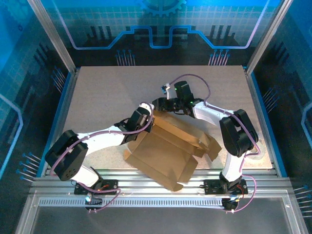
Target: Fold the paper box
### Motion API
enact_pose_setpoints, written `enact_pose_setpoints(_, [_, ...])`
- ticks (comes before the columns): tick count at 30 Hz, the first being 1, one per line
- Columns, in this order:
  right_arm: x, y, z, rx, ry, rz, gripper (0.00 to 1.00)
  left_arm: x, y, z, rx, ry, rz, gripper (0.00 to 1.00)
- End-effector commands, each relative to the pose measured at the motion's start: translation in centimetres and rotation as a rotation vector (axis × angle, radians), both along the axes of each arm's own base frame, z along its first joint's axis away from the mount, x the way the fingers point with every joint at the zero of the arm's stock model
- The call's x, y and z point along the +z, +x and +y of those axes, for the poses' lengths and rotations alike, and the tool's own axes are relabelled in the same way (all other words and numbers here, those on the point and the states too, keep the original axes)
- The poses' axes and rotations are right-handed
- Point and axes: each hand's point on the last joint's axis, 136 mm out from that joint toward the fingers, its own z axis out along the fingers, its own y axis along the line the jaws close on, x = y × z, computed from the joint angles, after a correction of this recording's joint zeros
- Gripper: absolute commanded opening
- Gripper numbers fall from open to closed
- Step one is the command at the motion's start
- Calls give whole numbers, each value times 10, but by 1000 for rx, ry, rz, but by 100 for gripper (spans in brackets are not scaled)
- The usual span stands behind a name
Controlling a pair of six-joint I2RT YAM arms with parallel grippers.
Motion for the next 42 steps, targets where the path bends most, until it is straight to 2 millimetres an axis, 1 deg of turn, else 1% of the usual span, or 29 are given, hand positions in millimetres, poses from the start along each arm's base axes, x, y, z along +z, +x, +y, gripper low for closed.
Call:
enact_pose_setpoints(1, [-22, -11, -6, 3, -83, 58, 50, 6, -12, 11, 27, -22, 31, 36])
enact_pose_setpoints(3, [-26, -11, -5, 3, -110, 47, 50, 8, -20, 12, 19, -37, 52, 40])
enact_pose_setpoints(5, [-28, -11, -4, 2, -121, 39, 50, 7, -29, 12, 4, -56, 87, 42])
enact_pose_setpoints(8, [-29, -10, -3, 0, -126, 27, 50, 2, -43, 13, -6, -80, 154, 41])
enact_pose_setpoints(11, [-26, -10, 0, 5, -117, 16, 49, -8, -49, 13, 7, -95, 200, 37])
enact_pose_setpoints(14, [-26, -12, 2, 10, -116, 14, 48, -14, -47, 11, 19, -122, 216, 35])
enact_pose_setpoints(16, [-27, -13, 4, 17, -114, 15, 47, -14, -44, 7, 20, -130, 215, 33])
enact_pose_setpoints(19, [-28, -14, 4, 16, -127, 8, 46, -17, -38, 3, 19, -125, 220, 28])
enact_pose_setpoints(24, [-31, -15, 3, 11, -137, 9, 44, -25, -29, 3, 48, -101, 226, 20])
enact_pose_setpoints(25, [-31, -15, 3, 10, -136, 9, 44, -26, -28, 3, 48, -107, 229, 17])
enact_pose_setpoints(27, [-33, -16, 3, 11, -137, 12, 43, -27, -27, 1, 50, -119, 235, 8])
enact_pose_setpoints(28, [-33, -16, 3, 11, -139, 12, 43, -26, -26, 0, 49, -125, 236, 6])
enact_pose_setpoints(30, [-34, -15, 2, 11, -142, 11, 43, -23, -27, -2, 42, -141, 235, 5])
enact_pose_setpoints(32, [-34, -15, 3, 9, -142, 9, 43, -19, -30, -1, 41, -153, 233, 7])
enact_pose_setpoints(37, [-33, -13, 3, 6, -142, 4, 43, -13, -44, 4, 8, -165, 231, 10])
enact_pose_setpoints(42, [-30, -13, 4, 9, -134, -3, 42, -6, -56, 21, 29, -190, 218, 11])
